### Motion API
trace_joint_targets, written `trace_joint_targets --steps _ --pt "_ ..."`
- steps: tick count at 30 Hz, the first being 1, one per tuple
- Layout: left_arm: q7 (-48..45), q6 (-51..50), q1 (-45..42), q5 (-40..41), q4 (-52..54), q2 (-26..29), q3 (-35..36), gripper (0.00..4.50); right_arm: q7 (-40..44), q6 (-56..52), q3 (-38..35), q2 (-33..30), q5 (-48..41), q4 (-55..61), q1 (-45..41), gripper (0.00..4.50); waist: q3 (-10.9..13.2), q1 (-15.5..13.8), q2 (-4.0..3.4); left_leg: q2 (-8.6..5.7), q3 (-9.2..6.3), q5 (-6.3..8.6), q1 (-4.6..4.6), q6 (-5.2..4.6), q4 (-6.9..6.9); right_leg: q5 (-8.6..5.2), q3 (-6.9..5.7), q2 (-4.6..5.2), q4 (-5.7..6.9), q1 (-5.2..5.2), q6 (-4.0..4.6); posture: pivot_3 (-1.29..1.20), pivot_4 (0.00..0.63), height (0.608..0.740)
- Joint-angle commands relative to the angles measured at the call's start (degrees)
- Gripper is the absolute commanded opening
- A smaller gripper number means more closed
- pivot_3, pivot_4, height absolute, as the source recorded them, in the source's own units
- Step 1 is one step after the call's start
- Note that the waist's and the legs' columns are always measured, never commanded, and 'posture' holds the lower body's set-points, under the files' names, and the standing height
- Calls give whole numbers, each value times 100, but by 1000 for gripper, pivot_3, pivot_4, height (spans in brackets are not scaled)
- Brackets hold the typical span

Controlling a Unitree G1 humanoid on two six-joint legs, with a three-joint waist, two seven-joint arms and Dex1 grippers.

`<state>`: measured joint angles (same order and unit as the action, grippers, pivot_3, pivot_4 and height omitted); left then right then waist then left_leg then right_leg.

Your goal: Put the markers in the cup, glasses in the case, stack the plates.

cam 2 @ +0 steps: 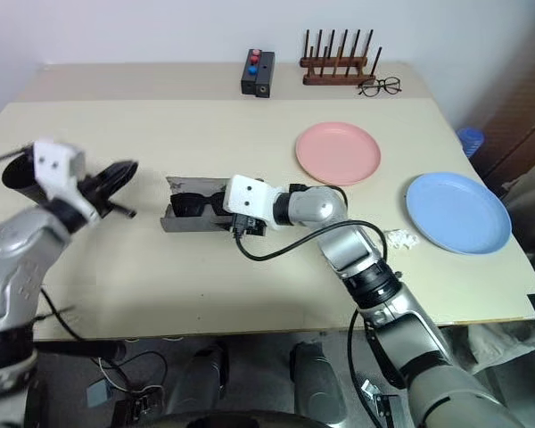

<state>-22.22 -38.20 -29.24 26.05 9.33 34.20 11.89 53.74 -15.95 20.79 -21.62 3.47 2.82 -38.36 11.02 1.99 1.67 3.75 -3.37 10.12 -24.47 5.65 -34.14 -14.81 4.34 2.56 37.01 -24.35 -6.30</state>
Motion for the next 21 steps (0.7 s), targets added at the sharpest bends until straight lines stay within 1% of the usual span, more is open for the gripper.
trace_joint_targets --steps 1,3,5,9,11,15,17,19,21 --pt "38 -155 -1178 -498 -1286 -44 -509 47 241 -109 -328 -258 -396 643 128 3381 1 28 -1 0 -2 0 0 0 0 2 0 0 -2 1 -5 0 150 740" --pt "-260 -241 -1853 -780 -2179 -48 -944 47 356 -160 -424 -469 -543 882 287 3381 1 55 -2 -2 -2 0 0 0 5 5 0 0 -2 1 -22 0 150 740" --pt "-647 -303 -2292 -1021 -2878 -30 -1359 47 413 -230 -501 -630 -662 1069 408 3381 1 80 -2 -2 -2 0 2 -1 14 2 0 0 0 -2 -30 0 150 740" --pt "-1429 -109 -2800 -1368 -3902 -45 -1873 47 579 -548 -725 -974 -993 1519 644 3381 3 88 -6 -2 -3 1 1 -2 25 -5 -1 -1 9 -10 -40 0 150 740" --pt "-1798 -40 -2955 -1486 -4246 -37 -2031 47 656 -699 -834 -1170 -1158 1720 759 3381 4 72 -5 -2 -3 1 -2 -2 25 -7 -1 -1 9 -11 -43 0 150 740" --pt "-2494 128 -2932 -1741 -4486 69 -2338 47 692 -849 -943 -1466 -1328 1889 915 3381 4 53 -5 -2 -2 1 -5 -1 20 -9 -1 1 8 -10 -40 0 150 740" --pt "-2764 181 -2817 -1810 -4416 133 -2393 47 654 -872 -953 -1525 -1356 1915 955 3381 4 53 -5 -2 -2 1 -5 -1 18 -15 -1 1 8 -10 -27 0 150 740" --pt "-3038 230 -2626 -1808 -4168 227 -2407 47 606 -855 -937 -1551 -1347 1870 954 3381 4 63 -5 -2 -2 1 -5 -1 17 -16 0 1 8 -10 -24 0 150 740" --pt "-3379 256 -2284 -1704 -3576 420 -2371 47 559 -821 -900 -1569 -1291 1800 917 3381 4 74 -5 -2 -2 1 -4 -1 18 -15 1 2 10 -10 -25 0 150 740"
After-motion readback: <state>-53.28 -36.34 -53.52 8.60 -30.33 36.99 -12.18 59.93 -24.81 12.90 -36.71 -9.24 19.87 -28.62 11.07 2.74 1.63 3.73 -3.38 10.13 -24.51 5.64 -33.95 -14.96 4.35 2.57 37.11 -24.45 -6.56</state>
